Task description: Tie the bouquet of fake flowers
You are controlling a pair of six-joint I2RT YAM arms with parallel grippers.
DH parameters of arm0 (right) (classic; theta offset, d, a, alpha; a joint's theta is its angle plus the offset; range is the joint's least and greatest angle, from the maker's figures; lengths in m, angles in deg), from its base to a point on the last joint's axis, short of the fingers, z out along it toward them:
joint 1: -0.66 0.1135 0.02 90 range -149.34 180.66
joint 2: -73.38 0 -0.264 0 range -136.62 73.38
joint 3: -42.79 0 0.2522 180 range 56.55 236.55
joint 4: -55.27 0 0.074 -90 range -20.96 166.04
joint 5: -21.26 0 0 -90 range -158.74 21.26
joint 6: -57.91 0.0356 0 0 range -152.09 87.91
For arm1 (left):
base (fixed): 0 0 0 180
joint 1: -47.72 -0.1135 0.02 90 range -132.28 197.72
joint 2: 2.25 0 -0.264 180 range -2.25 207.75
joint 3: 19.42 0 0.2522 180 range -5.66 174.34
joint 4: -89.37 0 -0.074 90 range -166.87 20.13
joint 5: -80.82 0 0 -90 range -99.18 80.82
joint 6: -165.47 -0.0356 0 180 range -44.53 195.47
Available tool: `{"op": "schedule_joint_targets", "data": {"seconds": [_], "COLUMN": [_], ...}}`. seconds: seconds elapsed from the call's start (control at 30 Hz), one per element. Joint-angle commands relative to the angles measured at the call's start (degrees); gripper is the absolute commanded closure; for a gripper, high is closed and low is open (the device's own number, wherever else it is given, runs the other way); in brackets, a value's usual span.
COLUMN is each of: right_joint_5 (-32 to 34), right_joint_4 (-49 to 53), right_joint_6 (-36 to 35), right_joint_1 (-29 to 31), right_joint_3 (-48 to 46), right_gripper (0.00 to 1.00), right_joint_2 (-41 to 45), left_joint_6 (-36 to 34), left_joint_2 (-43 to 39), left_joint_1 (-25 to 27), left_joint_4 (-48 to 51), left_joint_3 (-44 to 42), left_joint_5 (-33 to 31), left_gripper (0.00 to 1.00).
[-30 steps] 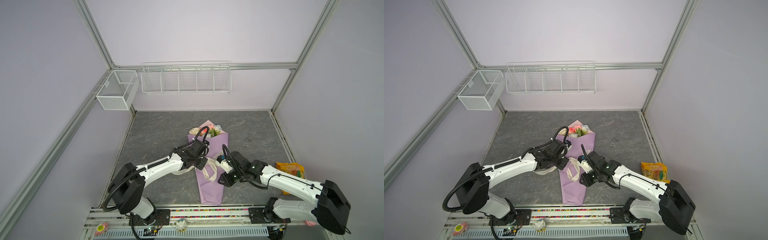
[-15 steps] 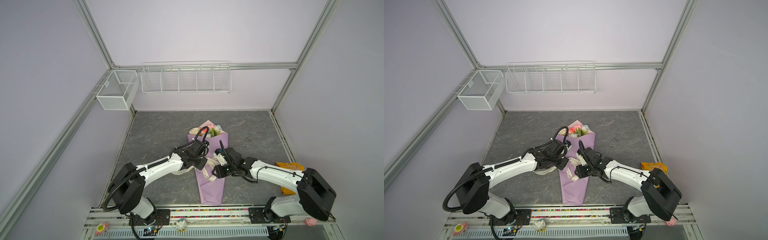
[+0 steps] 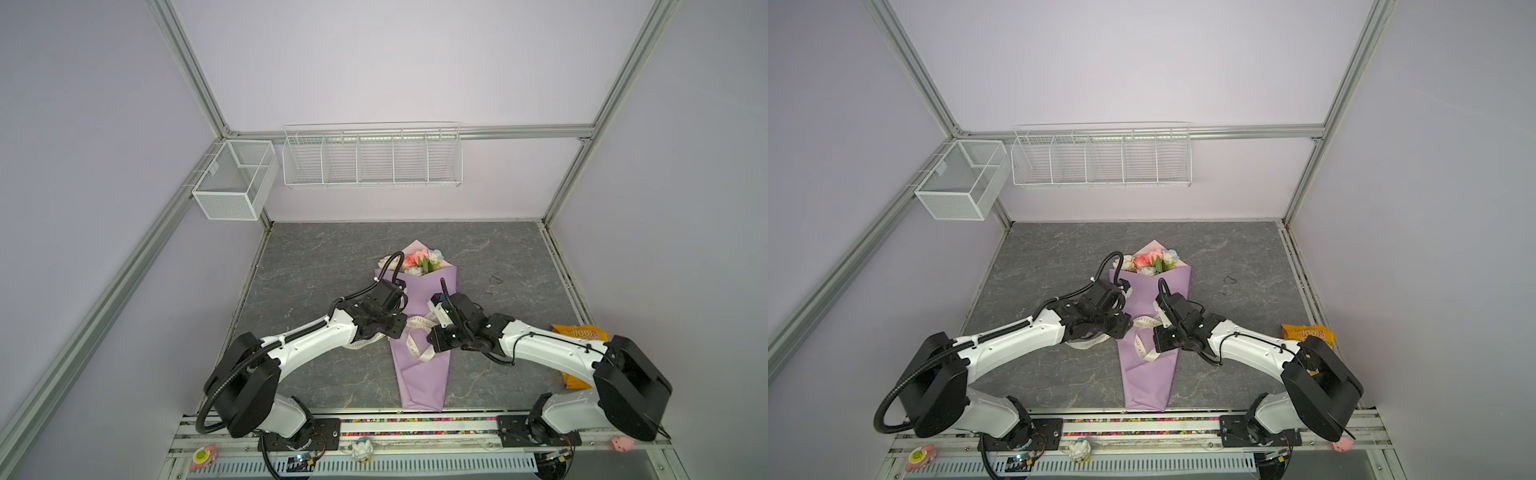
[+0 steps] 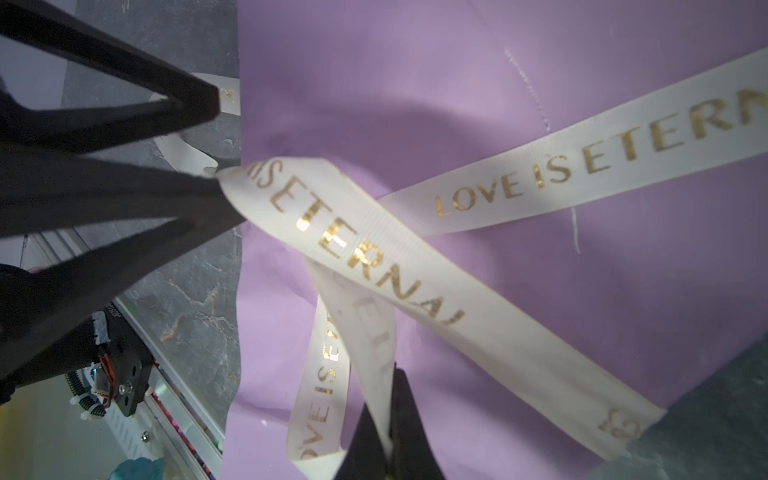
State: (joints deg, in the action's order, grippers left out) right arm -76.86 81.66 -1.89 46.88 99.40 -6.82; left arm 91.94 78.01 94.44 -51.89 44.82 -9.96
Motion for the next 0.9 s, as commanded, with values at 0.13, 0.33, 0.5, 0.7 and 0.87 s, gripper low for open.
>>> {"op": "schedule_joint_targets", "data": {"seconds": [0.13, 0.33, 0.5, 0.7, 0.87], "right_joint_5": [0.48, 0.95, 1.14, 1.76, 1.71], "right_joint_4": [2.39, 3.83, 4.23, 5.46, 5.57], "right_joint_6": [-0.3, -1.19, -1.55, -2.33, -2.33], "right_joint_1": [0.17, 0.46, 0.54, 0.54, 0.54], "right_joint_3": [1.76, 2.97, 3.31, 4.25, 4.44], "right_gripper": [0.93, 0.93, 0.93, 0.93, 0.93], "right_joint_2": [1.24, 1.56, 1.9, 1.82, 1.73], "left_joint_6": [16.55, 19.54, 1.22, -12.64, -30.27], "left_joint_2": [-16.49, -24.61, -25.41, -23.05, -18.64], "left_joint_1": [-1.84, -2.6, -2.6, -2.6, -2.77], "left_joint_4": [-3.63, -5.8, 0.07, 0.93, 7.11], "left_joint_3": [-12.53, -19.64, -15.51, -8.28, -7.63], "left_joint_5": [-3.64, -3.61, -4.93, -5.04, -7.71], "left_gripper": [0.34, 0.31, 0.33, 0.43, 0.44]}}
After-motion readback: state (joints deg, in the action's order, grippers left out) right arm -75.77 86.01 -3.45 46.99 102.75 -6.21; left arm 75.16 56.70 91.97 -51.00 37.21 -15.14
